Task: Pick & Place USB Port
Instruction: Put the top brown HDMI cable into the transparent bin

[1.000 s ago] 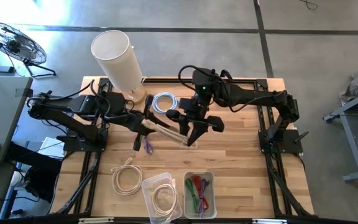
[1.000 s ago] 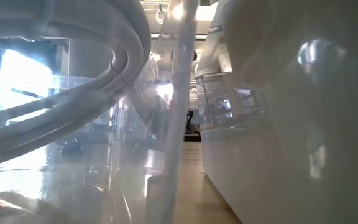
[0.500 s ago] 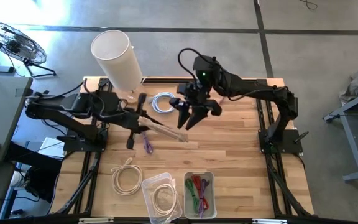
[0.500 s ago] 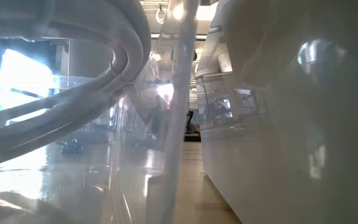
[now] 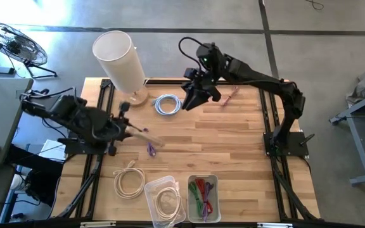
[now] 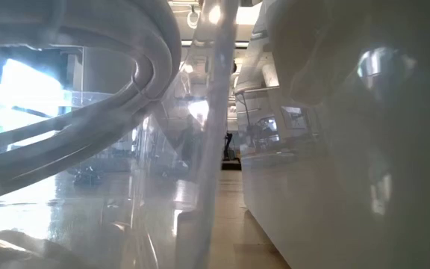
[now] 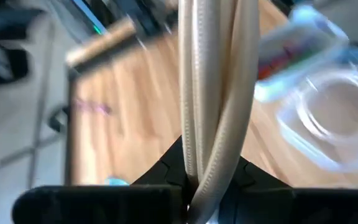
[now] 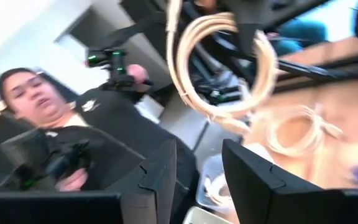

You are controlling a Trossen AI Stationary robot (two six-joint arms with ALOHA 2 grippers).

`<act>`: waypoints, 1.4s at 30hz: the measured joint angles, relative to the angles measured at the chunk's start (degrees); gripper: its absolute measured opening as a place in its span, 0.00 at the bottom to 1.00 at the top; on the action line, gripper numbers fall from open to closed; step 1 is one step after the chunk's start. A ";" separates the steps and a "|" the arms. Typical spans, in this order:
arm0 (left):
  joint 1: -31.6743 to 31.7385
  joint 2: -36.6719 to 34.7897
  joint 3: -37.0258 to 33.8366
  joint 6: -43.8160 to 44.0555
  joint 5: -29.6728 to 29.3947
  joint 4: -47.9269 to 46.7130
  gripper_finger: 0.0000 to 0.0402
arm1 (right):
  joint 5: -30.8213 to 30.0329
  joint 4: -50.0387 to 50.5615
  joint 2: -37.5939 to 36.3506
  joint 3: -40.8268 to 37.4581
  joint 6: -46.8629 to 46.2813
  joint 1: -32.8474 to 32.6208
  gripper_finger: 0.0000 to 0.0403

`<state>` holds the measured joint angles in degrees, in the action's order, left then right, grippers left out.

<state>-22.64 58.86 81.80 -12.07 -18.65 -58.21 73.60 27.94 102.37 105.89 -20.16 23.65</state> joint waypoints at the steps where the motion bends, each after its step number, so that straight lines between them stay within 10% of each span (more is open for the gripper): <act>1: -1.08 0.00 0.00 2.16 0.06 -1.78 0.08 | -0.61 2.37 0.00 -0.02 1.77 0.67 0.30; 18: -18.78 14.00 0.00 54.14 7.51 5.89 0.08 | -17.73 42.56 -0.02 -0.02 37.95 3.36 0.30; 24: -21.88 22.49 0.00 65.25 -2.14 19.33 0.08 | -17.87 54.52 -0.05 -0.45 49.17 3.10 0.30; 35: -27.07 37.55 -0.01 102.15 -16.52 23.41 0.08 | -17.85 43.63 -9.48 -15.07 44.37 2.92 0.30; 42: -27.25 41.04 -0.02 105.35 -16.00 25.23 0.08 | -17.98 33.97 -17.94 -26.68 38.73 2.06 0.30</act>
<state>-49.89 99.90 81.78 93.27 -34.65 -32.97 55.62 61.91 84.43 79.20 18.57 25.71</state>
